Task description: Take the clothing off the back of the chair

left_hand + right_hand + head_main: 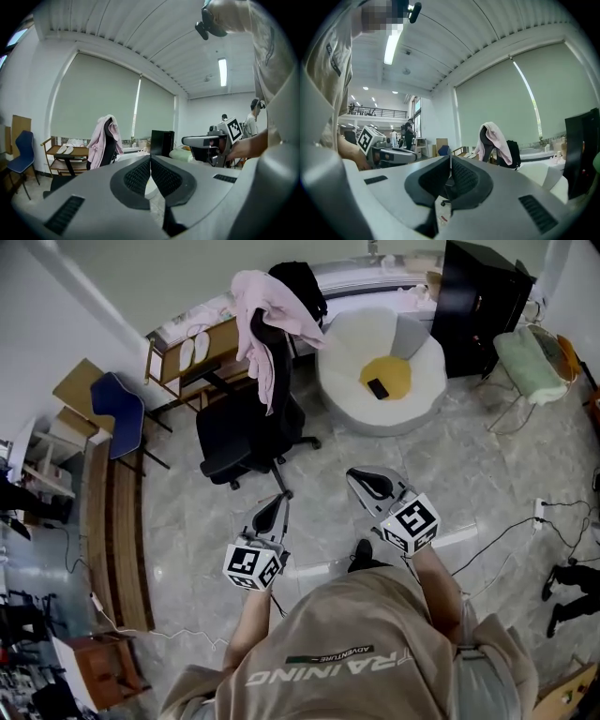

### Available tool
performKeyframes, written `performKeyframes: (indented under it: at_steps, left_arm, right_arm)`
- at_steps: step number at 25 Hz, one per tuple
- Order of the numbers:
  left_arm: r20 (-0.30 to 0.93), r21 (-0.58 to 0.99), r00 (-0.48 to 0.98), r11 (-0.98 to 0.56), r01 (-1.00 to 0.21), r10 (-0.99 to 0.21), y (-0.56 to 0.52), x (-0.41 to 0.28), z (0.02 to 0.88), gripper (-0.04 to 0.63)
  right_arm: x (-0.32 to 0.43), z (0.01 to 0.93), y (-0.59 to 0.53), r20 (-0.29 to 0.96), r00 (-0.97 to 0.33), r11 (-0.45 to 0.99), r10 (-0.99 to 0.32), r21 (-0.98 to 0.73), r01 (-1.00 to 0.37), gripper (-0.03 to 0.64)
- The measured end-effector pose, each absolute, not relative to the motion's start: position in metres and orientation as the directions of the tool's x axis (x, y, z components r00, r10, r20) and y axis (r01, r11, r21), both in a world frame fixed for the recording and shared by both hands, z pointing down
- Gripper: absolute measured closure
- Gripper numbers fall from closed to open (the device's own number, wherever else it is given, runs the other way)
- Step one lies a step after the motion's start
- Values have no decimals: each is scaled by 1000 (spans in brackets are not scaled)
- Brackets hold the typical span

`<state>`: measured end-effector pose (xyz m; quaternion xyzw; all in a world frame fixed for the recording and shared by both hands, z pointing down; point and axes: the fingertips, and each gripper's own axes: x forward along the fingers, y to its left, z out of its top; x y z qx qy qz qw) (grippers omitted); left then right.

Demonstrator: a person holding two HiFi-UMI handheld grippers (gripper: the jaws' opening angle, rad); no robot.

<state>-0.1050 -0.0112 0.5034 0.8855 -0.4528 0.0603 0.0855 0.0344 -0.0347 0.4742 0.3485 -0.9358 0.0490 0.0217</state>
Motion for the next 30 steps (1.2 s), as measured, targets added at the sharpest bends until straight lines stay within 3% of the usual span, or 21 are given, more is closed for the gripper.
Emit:
performKeyframes:
  at_steps: [11, 18, 30]
  left_arm:
    - [254, 103, 593, -589, -802, -764, -97, -63, 521, 581]
    - [229, 128, 593, -580, -804, -772, -168, -86, 529, 581]
    - [156, 79, 677, -675, -734, -719, -352, -138, 499, 581]
  right_arm:
    - [54, 488, -137, 79, -781, 771, -620, -120, -625, 581]
    - [27, 491, -206, 112, -783, 780, -612, -75, -621, 581]
    - [-26, 457, -376, 88, -677, 678, -731, -21, -735, 581]
